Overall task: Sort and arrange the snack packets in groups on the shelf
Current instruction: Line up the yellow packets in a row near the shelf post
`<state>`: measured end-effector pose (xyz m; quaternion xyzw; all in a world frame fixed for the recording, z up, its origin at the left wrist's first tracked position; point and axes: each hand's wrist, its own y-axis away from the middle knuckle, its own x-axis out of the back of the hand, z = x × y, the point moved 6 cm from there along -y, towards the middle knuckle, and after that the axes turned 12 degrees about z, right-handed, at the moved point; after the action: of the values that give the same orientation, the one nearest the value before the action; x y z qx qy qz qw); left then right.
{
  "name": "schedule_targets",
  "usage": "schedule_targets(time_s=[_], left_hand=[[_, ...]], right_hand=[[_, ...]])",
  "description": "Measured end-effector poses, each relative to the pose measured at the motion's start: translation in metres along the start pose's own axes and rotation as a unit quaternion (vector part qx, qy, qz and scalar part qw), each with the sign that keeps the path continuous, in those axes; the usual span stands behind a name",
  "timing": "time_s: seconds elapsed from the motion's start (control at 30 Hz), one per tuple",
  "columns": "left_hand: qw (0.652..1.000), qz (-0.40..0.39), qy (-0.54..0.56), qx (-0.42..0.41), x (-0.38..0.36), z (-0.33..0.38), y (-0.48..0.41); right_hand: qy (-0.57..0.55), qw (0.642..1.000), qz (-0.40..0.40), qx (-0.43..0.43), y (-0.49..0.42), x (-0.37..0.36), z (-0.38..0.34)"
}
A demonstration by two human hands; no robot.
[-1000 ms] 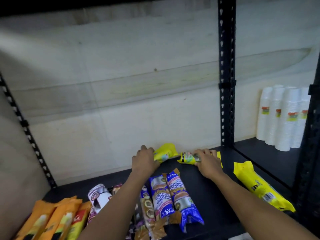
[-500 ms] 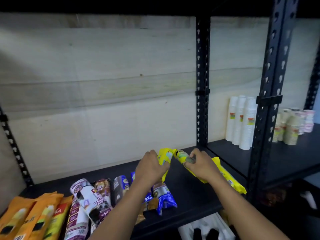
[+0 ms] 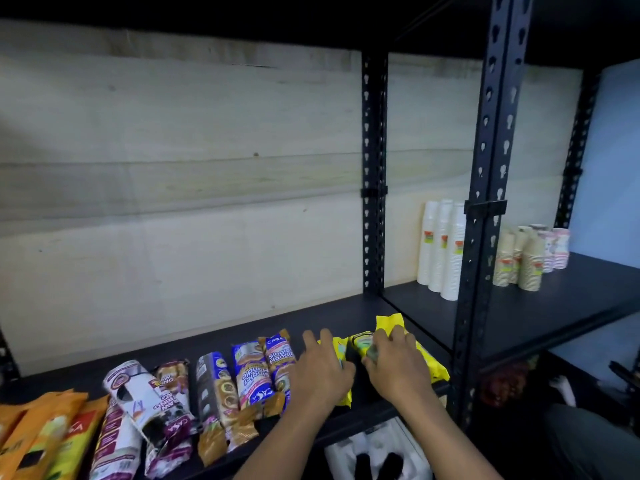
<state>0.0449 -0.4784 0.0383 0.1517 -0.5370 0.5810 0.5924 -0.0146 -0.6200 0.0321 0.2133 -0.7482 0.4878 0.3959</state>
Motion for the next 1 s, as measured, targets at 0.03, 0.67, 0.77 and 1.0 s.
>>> schedule_targets(time_s=[0.03, 0.67, 0.77, 1.0], left_hand=[[1.000, -0.003, -0.010, 0.002, -0.002, 0.001, 0.000], [0.998, -0.019, -0.003, -0.056, -0.007, 0.005, 0.004], [0.999, -0.008, 0.009, -0.053, 0.000, 0.002, 0.003], [0.991, 0.088, -0.005, -0.099, 0.017, -0.015, -0.001]], right_hand=[[0.002, 1.000, 0.003, 0.001, 0.001, 0.000, -0.002], [-0.056, 0.998, 0.001, -0.015, 0.003, 0.001, 0.004], [-0.071, 0.997, 0.043, -0.005, -0.003, 0.016, 0.011], [-0.074, 0.997, 0.030, 0.003, -0.007, 0.021, 0.066]])
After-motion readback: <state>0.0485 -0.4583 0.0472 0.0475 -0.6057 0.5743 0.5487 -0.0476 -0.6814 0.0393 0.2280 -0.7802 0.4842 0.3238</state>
